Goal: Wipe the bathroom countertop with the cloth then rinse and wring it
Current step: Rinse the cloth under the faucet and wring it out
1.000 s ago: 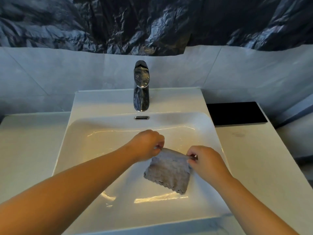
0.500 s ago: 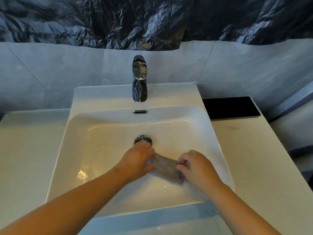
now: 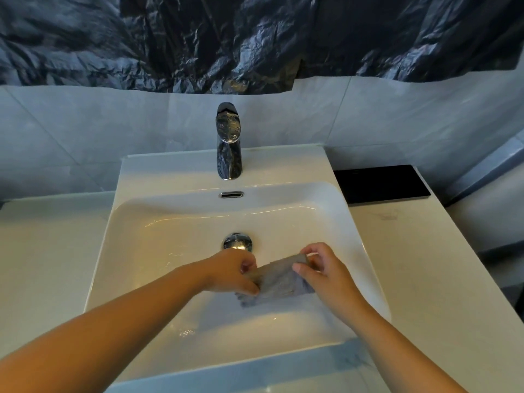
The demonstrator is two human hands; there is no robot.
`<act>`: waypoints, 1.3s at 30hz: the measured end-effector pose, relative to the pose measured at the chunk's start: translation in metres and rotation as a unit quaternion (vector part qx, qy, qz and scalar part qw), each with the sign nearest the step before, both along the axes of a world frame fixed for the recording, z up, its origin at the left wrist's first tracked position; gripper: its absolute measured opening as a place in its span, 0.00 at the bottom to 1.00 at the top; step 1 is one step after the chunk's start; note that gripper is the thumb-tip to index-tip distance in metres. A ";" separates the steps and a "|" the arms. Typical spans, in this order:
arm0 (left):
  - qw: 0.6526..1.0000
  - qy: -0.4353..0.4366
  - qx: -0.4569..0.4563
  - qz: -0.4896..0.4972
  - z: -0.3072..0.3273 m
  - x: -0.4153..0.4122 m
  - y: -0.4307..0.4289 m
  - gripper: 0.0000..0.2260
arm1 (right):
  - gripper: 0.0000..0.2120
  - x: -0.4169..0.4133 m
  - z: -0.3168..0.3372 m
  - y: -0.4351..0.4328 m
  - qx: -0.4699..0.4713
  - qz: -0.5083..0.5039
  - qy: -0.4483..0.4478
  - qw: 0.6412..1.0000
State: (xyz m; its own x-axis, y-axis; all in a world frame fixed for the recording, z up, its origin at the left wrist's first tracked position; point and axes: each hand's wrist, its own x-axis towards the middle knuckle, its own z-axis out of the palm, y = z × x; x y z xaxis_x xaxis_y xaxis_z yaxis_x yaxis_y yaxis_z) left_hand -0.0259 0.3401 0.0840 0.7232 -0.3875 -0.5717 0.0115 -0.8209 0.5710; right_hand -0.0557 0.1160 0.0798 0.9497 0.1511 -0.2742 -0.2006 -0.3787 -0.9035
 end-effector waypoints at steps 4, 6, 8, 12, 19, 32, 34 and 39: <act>0.948 0.215 -0.221 0.078 0.030 -0.016 0.010 0.12 | 0.08 -0.003 0.036 0.020 -0.014 0.042 -0.128 0.991; 0.897 0.303 -0.307 0.096 0.039 -0.022 0.013 0.15 | 0.08 -0.002 0.050 0.034 -0.024 0.066 -0.186 0.980; 0.888 0.309 -0.324 0.100 0.048 -0.027 0.016 0.12 | 0.10 0.000 0.060 0.044 -0.045 0.080 -0.249 0.964; 0.923 0.244 -0.278 0.108 0.065 -0.035 0.016 0.10 | 0.12 0.008 0.070 0.049 -0.085 0.103 -0.331 0.934; 0.980 0.012 -0.154 0.125 0.099 -0.057 0.001 0.12 | 0.12 0.018 0.078 0.051 -0.127 0.083 -0.264 0.952; 0.985 0.012 -0.131 0.109 0.085 -0.053 0.012 0.14 | 0.16 0.019 0.084 0.054 -0.181 0.102 -0.060 0.976; 0.958 0.107 -0.221 0.149 0.089 -0.053 0.020 0.14 | 0.17 0.006 0.090 0.041 -0.035 0.070 -0.115 0.990; 0.880 0.280 -0.370 0.107 0.100 -0.055 0.026 0.14 | 0.19 -0.017 0.074 0.032 0.041 0.026 -0.244 0.968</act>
State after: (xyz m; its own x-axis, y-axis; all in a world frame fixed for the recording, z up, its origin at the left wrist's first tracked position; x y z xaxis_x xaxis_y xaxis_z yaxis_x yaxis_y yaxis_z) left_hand -0.0806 0.3658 0.1842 0.5098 -0.6928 -0.5101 0.5695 -0.1726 0.8037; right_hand -0.0722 0.1476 0.1536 0.9538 0.2036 0.2211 0.2757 -0.2996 -0.9134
